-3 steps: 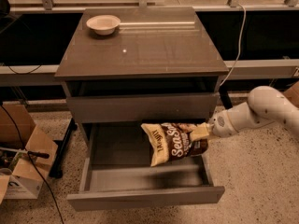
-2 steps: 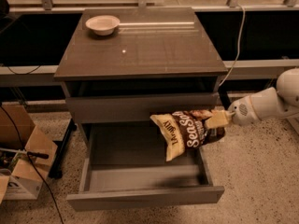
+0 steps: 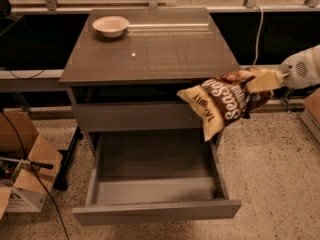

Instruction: Pick brown chip bag from middle drawer and place on counter

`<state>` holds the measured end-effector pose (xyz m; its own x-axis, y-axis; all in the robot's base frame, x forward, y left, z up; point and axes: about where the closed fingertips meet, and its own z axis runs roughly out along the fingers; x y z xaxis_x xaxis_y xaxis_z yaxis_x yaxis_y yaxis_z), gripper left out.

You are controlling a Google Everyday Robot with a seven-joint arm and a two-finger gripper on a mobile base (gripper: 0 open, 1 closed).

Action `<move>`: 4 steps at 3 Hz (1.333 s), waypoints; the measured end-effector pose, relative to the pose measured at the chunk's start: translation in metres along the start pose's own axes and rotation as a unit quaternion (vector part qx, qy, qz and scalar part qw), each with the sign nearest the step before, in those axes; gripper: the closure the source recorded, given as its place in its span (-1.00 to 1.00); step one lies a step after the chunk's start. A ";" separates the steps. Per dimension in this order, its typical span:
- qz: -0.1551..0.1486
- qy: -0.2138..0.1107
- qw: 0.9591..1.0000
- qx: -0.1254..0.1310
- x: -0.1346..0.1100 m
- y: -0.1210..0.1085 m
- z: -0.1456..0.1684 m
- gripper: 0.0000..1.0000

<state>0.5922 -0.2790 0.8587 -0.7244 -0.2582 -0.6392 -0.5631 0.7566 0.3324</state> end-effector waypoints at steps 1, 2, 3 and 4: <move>-0.049 -0.033 0.998 0.036 -0.058 0.010 -0.045 1.00; -0.081 -0.058 0.993 0.060 -0.098 0.018 -0.076 1.00; -0.081 -0.059 0.993 0.060 -0.098 0.018 -0.076 1.00; -0.062 -0.084 0.992 0.069 -0.108 0.014 -0.066 1.00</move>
Offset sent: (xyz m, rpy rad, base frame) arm 0.0405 -0.0146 0.1748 -0.1278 -0.3020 -0.0101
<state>0.6358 -0.2802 0.9785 -0.5701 -0.2587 -0.7798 -0.5748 0.8037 0.1537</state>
